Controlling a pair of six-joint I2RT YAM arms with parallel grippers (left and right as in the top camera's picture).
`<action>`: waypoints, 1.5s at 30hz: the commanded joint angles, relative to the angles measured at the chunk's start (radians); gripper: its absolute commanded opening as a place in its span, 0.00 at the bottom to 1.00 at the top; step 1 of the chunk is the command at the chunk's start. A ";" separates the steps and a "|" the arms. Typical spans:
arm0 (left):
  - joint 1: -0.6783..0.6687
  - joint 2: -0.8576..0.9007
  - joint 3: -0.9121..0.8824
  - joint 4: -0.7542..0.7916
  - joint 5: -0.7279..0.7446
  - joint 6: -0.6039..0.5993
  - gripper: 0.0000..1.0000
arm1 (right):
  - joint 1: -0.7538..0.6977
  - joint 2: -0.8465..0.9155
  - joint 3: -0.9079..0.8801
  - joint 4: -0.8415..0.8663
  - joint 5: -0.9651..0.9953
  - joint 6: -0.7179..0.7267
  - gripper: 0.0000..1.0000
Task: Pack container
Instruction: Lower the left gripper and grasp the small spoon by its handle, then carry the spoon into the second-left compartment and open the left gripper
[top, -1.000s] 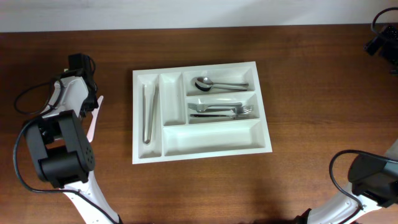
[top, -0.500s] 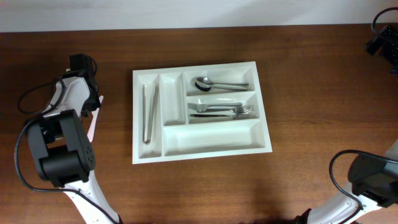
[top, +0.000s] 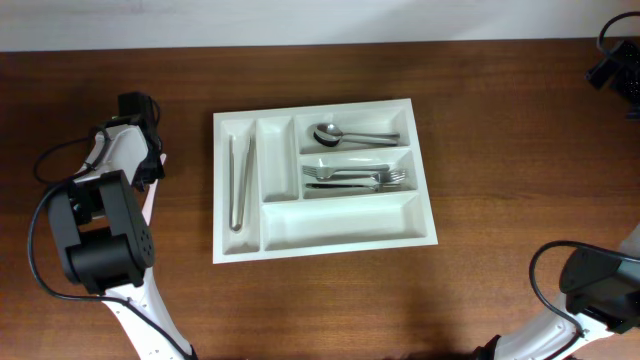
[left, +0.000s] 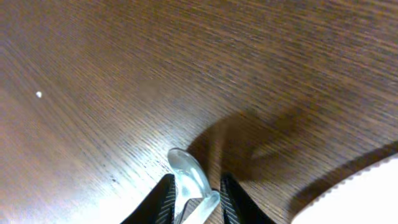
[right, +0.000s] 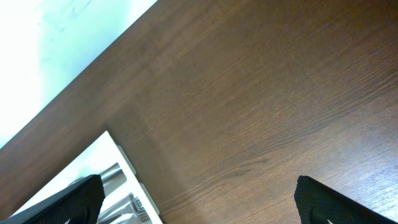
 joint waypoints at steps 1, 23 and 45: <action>-0.001 0.021 -0.008 0.003 -0.060 0.002 0.25 | -0.001 -0.005 -0.004 0.000 -0.004 0.008 0.99; -0.001 0.021 -0.008 0.013 -0.069 0.002 0.11 | -0.001 -0.005 -0.004 0.000 -0.004 0.008 0.99; 0.000 0.114 -0.008 0.040 -0.153 0.005 0.27 | -0.001 -0.005 -0.004 0.000 -0.004 0.009 0.99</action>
